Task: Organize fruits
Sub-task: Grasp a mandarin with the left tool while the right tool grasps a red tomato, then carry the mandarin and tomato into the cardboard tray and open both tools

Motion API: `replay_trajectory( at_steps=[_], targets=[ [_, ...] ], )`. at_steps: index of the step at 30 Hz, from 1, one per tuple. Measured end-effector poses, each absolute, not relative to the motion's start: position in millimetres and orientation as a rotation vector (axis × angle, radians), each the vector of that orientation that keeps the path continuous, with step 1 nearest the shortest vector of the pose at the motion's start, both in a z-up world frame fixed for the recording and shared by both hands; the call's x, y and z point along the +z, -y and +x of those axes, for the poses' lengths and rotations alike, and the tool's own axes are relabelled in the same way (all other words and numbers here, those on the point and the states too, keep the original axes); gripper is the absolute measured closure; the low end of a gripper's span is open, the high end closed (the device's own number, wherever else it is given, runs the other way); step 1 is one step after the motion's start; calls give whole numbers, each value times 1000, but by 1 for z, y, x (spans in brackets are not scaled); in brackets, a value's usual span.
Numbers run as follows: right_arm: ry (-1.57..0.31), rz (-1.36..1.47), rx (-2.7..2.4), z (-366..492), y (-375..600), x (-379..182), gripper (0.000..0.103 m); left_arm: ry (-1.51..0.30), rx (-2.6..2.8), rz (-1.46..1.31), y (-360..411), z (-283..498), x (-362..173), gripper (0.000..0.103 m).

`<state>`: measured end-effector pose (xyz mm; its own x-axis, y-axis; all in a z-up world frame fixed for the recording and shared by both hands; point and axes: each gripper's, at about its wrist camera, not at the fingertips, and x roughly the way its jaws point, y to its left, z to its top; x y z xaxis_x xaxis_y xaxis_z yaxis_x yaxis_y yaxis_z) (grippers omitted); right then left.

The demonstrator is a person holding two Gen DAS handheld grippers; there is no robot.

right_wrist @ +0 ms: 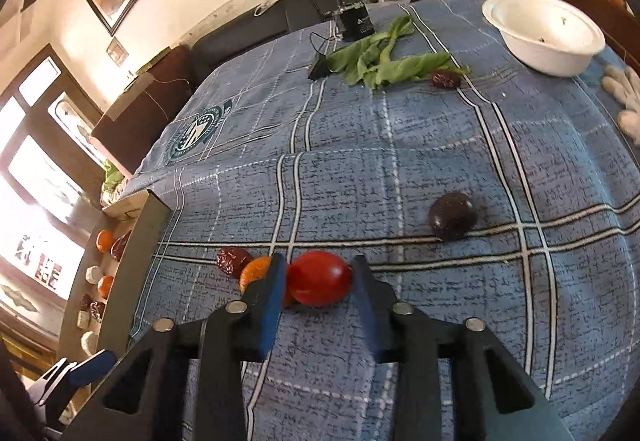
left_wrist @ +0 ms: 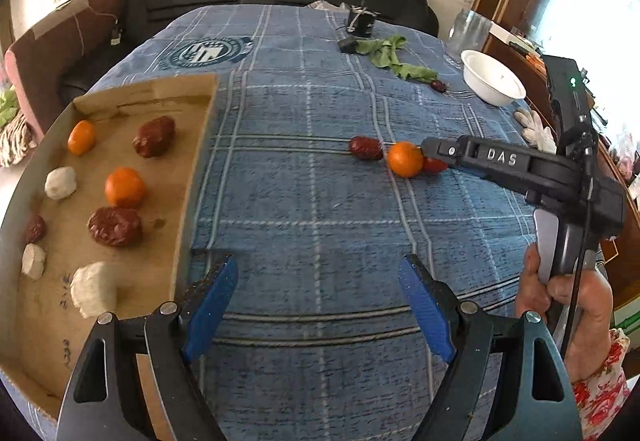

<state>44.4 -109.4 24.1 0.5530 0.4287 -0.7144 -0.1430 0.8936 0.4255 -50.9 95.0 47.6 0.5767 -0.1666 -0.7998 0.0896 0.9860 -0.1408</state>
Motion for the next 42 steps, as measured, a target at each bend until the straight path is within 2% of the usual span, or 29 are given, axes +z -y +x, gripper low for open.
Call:
replay_trajectory(
  at_steps=[9,11,13,14,24,26,28,29,42],
  targets=[
    [-858,393,233,41,159,39,68,-877,-216,12,-54,-21,57,21],
    [-852,419,216,41,171,40,68,-856,-263,56,-38,-12,58,24],
    [-859,440,206,43,178,38,68,-847,-297,106,-20,-2,57,35],
    [-862,444,205,43,178,37,68,-849,-311,123,-14,3,56,37],
    [-920,365,230,47,158,27,68,-885,-322,276,16,46,26,39],
    [-923,363,234,48,159,26,67,-864,-318,315,18,42,24,47],
    [-933,370,242,49,160,24,67,-860,-323,335,20,39,25,72],
    [-944,371,245,51,159,22,67,-853,-310,350,21,38,25,74],
    [-866,348,261,41,152,34,68,-845,-330,186,-7,9,45,75]
  ],
)
